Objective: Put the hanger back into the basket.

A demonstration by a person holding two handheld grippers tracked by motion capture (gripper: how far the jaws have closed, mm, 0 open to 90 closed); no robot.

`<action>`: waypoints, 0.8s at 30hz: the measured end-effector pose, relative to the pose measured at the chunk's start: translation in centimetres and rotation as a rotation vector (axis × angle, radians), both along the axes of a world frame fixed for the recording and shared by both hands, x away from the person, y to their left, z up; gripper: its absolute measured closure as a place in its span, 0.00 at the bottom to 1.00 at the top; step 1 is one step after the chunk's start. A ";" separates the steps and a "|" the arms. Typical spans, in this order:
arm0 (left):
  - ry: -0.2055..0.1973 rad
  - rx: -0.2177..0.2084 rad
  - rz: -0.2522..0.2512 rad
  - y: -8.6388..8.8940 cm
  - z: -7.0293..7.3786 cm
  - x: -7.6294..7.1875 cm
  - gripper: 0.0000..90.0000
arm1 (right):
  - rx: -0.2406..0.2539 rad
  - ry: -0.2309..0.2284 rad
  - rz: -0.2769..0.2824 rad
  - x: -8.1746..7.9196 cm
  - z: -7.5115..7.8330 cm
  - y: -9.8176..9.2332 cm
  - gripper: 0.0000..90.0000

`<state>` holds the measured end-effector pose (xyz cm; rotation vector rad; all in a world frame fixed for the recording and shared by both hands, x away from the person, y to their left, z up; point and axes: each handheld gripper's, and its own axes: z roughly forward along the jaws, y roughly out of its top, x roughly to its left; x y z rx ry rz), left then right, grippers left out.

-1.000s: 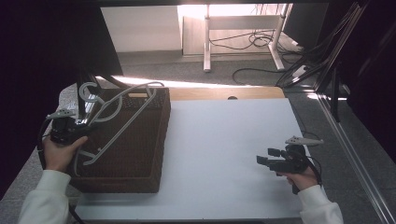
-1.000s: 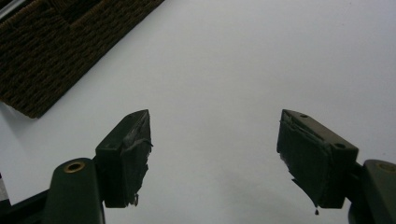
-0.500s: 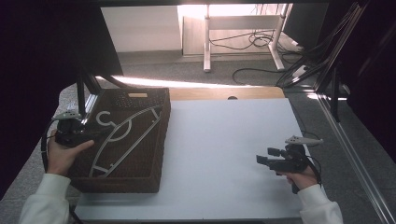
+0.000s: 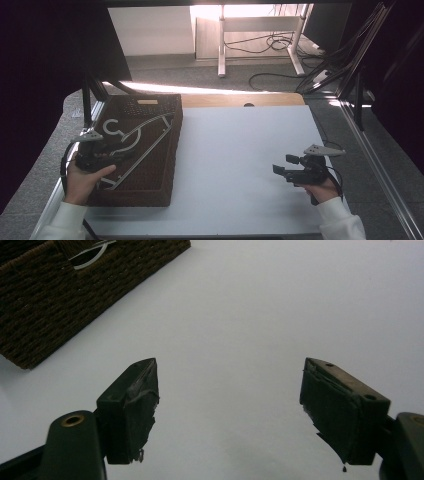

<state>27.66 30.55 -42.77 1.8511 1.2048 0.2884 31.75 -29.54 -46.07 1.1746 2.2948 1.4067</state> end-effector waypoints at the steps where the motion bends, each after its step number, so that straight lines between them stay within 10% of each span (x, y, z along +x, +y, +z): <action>1: -0.005 -0.009 -0.005 -0.3 -0.1 -0.2 0.32 | 0.000 0.000 0.000 0.0 0.0 0.0 0.26; 24: -0.022 0.007 -0.098 -5.5 -1.3 -2.4 0.31 | -0.029 -0.050 -0.011 -0.5 0.1 0.0 0.20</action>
